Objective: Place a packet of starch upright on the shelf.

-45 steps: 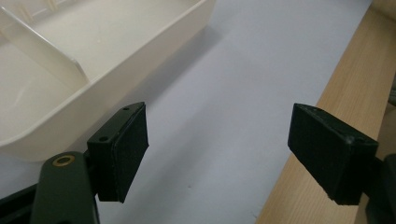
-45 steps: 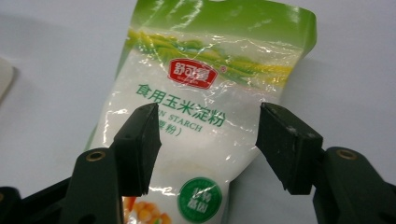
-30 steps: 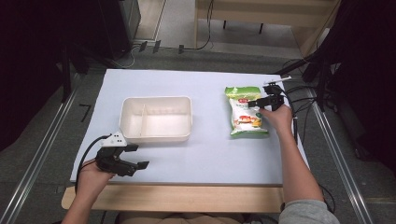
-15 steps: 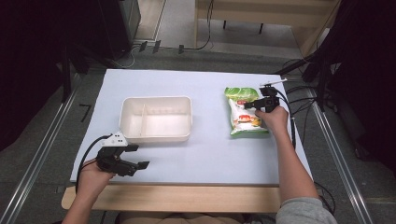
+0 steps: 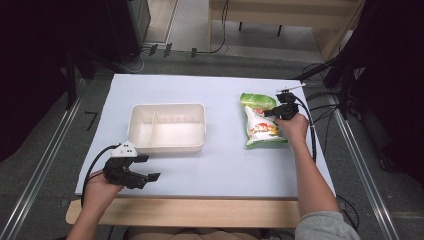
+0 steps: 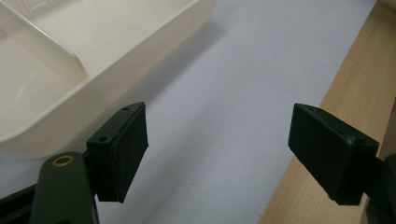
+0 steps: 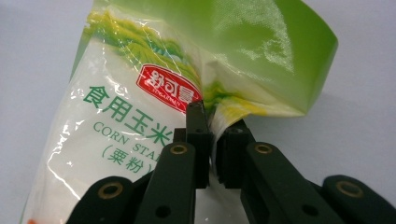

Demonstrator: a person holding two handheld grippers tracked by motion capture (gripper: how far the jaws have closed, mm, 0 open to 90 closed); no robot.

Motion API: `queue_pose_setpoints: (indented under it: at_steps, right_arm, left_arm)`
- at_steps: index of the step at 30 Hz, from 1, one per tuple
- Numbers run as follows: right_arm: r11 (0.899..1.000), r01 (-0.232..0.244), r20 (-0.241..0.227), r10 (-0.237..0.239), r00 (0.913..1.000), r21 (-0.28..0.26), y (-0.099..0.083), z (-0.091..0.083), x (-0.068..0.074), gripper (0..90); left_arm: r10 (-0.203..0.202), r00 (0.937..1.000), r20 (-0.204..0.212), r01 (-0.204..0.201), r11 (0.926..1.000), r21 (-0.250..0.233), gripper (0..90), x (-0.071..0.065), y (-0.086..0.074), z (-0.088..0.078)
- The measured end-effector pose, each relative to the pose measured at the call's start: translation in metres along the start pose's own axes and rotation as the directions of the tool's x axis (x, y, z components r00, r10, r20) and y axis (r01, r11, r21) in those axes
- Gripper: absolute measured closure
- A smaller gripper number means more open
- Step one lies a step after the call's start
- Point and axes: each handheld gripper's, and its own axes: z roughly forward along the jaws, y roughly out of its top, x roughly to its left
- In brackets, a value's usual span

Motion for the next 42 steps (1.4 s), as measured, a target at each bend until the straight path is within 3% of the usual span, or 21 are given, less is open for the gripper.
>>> queue_pose_setpoints:
  at_steps: [4,14,20,37,42]
  right_arm:
    - [1.0,-0.015,0.003,0.015,0.9999,0.003,0.001,-0.007,0.002,88.1]
    - [0.997,-0.033,-0.05,0.03,0.9983,-0.07,0.001,-0.044,0.007,89.2]
    - [0.992,0.003,-0.081,-0.013,0.9967,-0.123,-0.002,-0.07,0.022,89.4]
    - [0.984,0.058,-0.144,-0.083,0.9861,-0.171,-0.011,-0.112,0.061,90.0]
    - [0.977,0.1,-0.148,-0.128,0.9806,-0.188,-0.012,-0.124,0.077,90.0]
  left_arm:
    - [-0.005,1.0,-0.002,0.005,1.0,-0.008,20.7,0.001,0.0,-0.002]
    - [-0.005,1.0,0.001,0.005,0.9998,-0.017,20.8,0.001,0.001,-0.003]
    - [-0.002,1.0,0.003,0.002,0.9998,-0.021,20.8,0.001,0.003,-0.003]
    - [0.0,0.9999,0.015,0.001,0.9993,-0.038,20.8,0.003,0.007,-0.003]
    - [0.001,0.9998,0.018,-0.001,0.9992,-0.041,20.8,0.003,0.007,-0.003]
